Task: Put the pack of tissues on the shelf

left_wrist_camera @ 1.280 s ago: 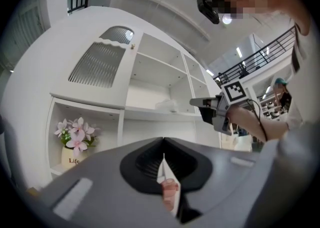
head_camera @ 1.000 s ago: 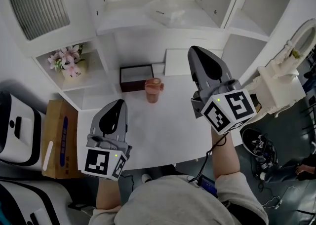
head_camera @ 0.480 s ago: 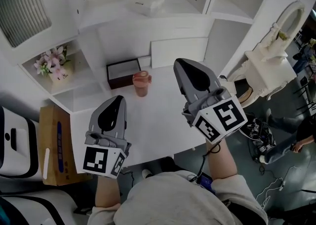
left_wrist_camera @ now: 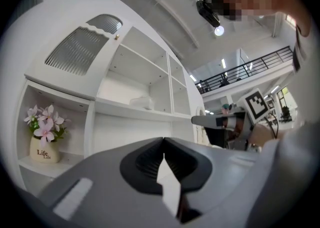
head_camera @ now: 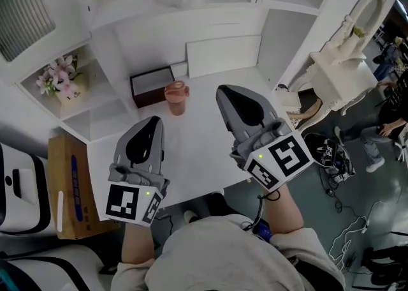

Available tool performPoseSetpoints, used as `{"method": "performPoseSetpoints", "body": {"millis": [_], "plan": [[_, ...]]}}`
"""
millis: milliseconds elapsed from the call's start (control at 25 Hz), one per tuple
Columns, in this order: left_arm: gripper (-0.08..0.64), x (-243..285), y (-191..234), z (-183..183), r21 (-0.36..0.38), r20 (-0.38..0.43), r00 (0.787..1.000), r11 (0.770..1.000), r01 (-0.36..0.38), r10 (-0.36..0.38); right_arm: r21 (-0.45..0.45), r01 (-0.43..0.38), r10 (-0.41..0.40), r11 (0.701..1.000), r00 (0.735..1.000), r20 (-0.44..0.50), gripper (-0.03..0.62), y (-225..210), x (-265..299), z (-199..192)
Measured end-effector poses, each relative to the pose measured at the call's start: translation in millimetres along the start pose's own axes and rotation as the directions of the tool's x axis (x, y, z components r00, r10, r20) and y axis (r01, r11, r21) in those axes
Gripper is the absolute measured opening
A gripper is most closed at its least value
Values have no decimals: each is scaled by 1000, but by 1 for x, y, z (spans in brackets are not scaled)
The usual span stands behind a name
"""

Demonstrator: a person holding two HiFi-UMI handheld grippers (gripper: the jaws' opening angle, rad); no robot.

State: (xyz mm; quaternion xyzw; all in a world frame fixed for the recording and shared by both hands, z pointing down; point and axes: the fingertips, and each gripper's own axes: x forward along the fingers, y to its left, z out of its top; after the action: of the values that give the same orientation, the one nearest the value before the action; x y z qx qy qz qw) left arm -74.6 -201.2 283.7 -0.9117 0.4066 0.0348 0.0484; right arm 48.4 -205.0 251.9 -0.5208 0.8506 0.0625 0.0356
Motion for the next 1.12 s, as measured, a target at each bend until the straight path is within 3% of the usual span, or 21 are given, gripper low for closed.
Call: {"method": "performPoseSetpoints", "body": {"millis": [640, 1120], "plan": [[2, -13, -14, -12, -12, -29, 998, 999, 52, -52, 77, -27, 33, 997, 997, -71, 2, 42, -21, -44], [2, -24, -9, -14, -21, -26, 998, 998, 56, -56, 86, -58, 66, 995, 994, -90, 2, 68, -19, -53]]}}
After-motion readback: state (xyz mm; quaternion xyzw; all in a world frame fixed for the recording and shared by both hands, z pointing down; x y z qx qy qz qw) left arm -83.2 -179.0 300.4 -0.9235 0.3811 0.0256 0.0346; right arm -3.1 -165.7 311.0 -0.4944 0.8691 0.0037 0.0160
